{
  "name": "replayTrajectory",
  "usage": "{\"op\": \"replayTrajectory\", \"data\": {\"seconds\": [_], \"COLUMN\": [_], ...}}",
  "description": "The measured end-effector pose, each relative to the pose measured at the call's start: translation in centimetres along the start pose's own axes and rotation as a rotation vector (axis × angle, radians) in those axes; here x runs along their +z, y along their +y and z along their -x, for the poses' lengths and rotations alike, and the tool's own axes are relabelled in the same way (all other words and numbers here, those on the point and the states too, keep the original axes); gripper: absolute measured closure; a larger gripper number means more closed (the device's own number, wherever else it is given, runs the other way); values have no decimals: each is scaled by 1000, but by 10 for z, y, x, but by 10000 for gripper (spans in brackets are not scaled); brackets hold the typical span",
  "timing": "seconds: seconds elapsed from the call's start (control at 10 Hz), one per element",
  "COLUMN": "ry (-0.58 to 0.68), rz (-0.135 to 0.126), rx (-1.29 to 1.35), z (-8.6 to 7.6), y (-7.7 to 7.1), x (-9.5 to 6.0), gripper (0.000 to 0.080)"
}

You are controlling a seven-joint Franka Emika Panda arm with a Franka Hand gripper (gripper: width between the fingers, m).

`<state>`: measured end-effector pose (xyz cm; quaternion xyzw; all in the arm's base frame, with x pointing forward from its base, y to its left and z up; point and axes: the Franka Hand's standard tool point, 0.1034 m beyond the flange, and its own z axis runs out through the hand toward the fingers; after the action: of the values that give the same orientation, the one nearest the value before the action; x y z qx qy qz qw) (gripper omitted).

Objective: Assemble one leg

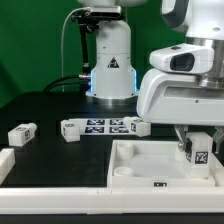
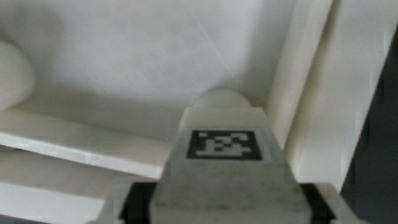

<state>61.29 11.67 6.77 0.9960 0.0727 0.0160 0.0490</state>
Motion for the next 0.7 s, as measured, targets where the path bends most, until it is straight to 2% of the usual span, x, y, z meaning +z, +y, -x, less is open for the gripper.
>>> {"op": "replayTrajectory", "data": {"seconds": [0.1,0.3,0.5,0.7], "ry": [0,2,20,20], "rz": [0,-1,5,40], "rx": [49,351,578,785], "z": [0,-1,-1,3], "y": [0,-1,4,19], "x": [0,-1,0,1], "gripper": [506,506,506,505]}}
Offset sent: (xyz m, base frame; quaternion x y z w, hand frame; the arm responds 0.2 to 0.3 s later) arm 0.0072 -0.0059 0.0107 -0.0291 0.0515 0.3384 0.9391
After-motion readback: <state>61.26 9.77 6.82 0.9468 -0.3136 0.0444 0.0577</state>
